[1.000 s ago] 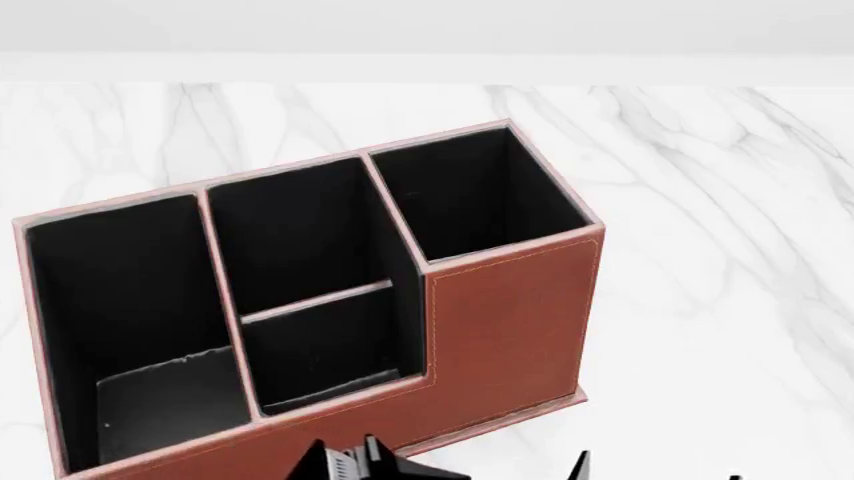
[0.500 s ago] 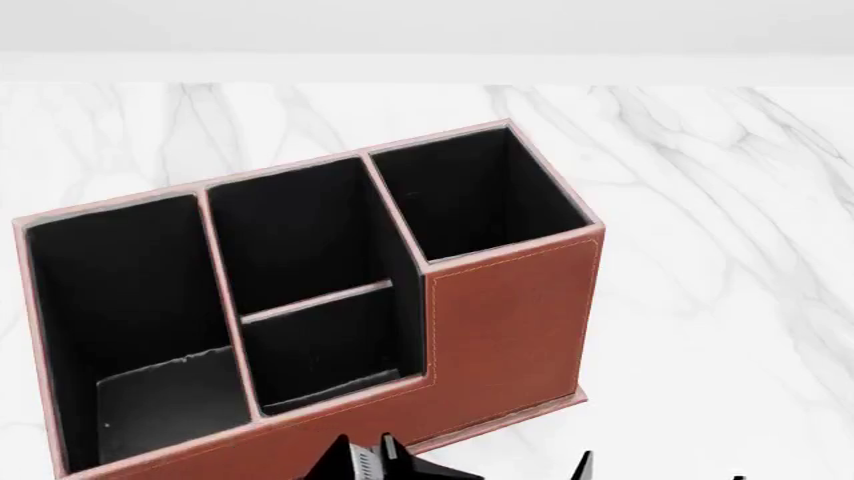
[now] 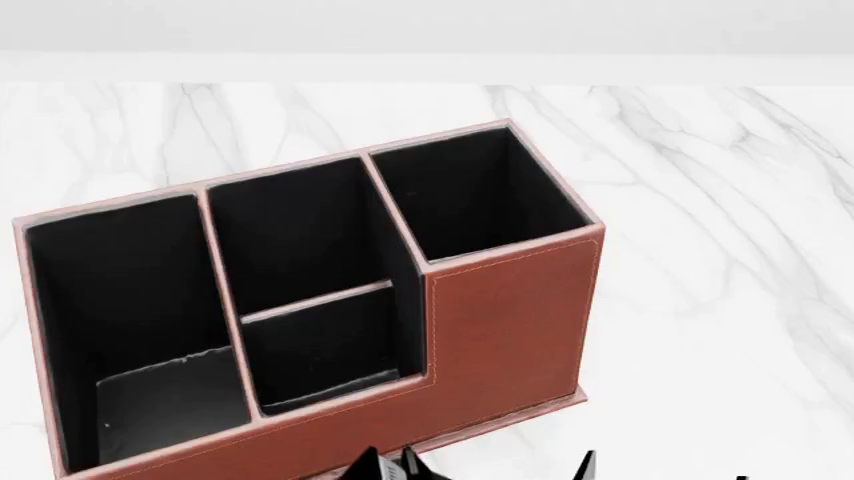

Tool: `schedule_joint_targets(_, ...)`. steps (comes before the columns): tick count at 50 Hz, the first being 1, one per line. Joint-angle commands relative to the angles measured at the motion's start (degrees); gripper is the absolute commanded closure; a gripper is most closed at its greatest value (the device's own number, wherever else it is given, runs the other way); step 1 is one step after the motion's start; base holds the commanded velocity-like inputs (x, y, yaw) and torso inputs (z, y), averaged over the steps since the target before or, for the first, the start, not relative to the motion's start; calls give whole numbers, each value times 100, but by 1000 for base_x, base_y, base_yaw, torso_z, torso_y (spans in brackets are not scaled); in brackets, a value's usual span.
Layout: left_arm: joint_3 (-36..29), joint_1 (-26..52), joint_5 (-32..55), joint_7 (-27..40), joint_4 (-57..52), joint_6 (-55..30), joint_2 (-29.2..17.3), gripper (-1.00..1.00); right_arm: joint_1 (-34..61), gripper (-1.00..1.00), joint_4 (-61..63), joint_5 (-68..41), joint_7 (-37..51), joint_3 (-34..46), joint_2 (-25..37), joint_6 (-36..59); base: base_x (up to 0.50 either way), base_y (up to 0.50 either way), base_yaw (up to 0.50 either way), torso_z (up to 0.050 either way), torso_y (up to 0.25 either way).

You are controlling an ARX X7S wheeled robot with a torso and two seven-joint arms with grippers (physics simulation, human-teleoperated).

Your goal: Pick up the book and place it in the back compartment of the caddy.

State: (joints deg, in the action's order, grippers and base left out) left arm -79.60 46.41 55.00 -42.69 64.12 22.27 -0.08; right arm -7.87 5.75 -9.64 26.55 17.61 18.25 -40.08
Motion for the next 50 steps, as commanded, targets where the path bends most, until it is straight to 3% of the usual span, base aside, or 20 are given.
schedule_joint_targets(1,-648,70,496,90,34,63,7,-100,5,-100,-9,7,13,19,7,-7,0,0,0,0,0)
schedule_joint_targets(2,-662,69,497,79,34,56,7,-100,7,-100,-13,6,13,22,7,-8,0,0,0,0,0)
schedule_joint_targets(3,-678,62,486,70,40,59,7,100,7,-100,-8,7,14,24,8,-5,0,0,0,0,0)
schedule_joint_targets(33,-563,106,450,-49,540,290,-9,100,-14,-100,29,-10,81,21,47,-31,0,0,0,0,0)
schedule_joint_targets(50,-856,366,82,1556,-2505,-69,-1632,100,-7,-100,24,-42,106,19,72,-56,0,0,1,0,0)
